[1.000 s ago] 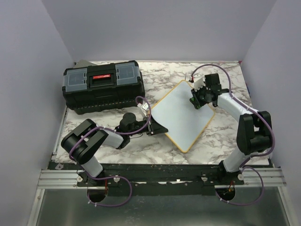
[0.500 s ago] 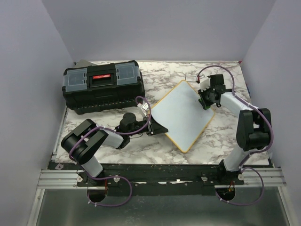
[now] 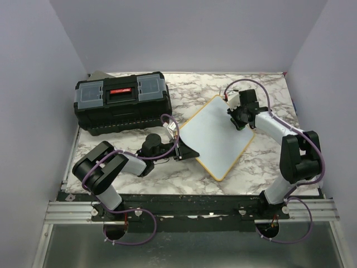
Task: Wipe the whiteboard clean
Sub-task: Erase the whiteboard at the center of the board.
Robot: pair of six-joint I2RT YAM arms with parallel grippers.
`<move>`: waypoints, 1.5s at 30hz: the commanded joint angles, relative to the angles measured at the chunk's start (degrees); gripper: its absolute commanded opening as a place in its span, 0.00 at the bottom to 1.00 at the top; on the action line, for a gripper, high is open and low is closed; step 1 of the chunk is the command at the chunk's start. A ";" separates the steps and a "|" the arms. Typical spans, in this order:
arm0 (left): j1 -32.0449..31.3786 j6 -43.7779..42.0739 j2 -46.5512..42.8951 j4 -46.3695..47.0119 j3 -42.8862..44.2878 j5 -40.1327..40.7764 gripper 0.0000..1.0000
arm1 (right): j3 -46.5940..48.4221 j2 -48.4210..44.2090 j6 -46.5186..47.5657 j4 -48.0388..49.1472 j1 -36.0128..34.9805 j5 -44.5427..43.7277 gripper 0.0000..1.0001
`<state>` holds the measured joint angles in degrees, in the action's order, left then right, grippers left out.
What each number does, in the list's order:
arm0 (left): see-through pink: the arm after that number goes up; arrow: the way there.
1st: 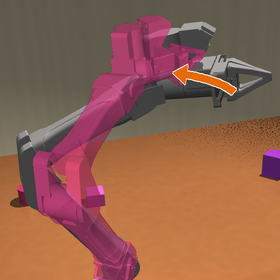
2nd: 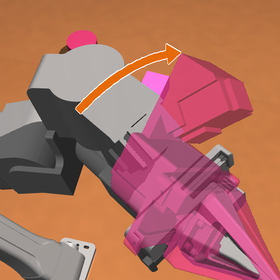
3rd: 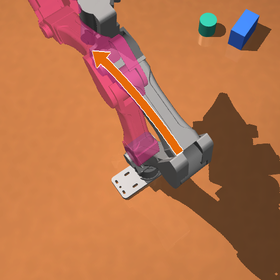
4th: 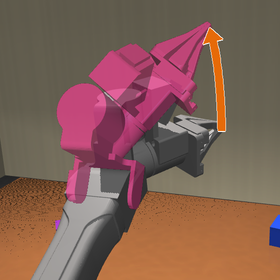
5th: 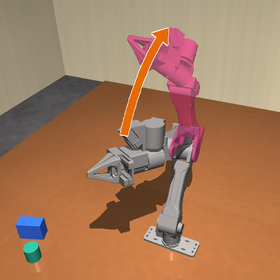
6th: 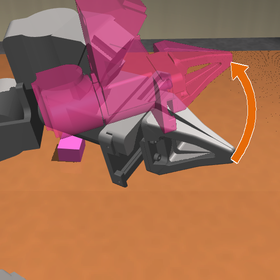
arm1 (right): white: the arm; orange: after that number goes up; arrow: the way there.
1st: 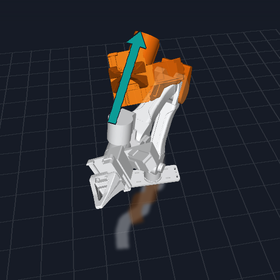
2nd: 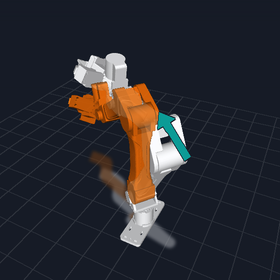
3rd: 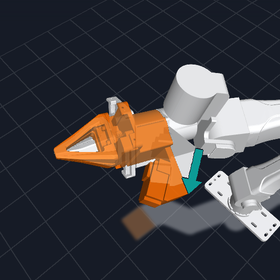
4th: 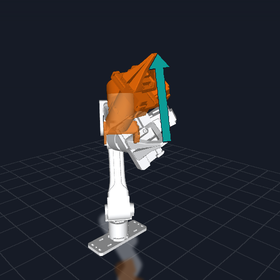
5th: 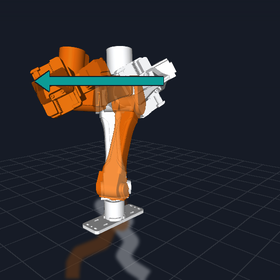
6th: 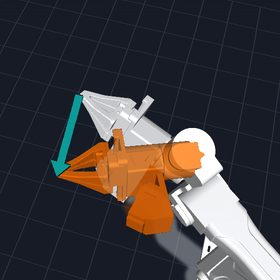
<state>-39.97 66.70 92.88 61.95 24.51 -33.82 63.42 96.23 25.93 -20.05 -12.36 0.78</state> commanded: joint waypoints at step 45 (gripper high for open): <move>-1.23 -7.53 -0.80 9.07 1.07 -5.30 0.00 | -10.07 -5.64 -6.86 8.83 -3.52 38.32 0.01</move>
<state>-39.70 63.86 93.97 63.55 23.66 -32.77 58.89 93.25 19.70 -10.90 -8.99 25.80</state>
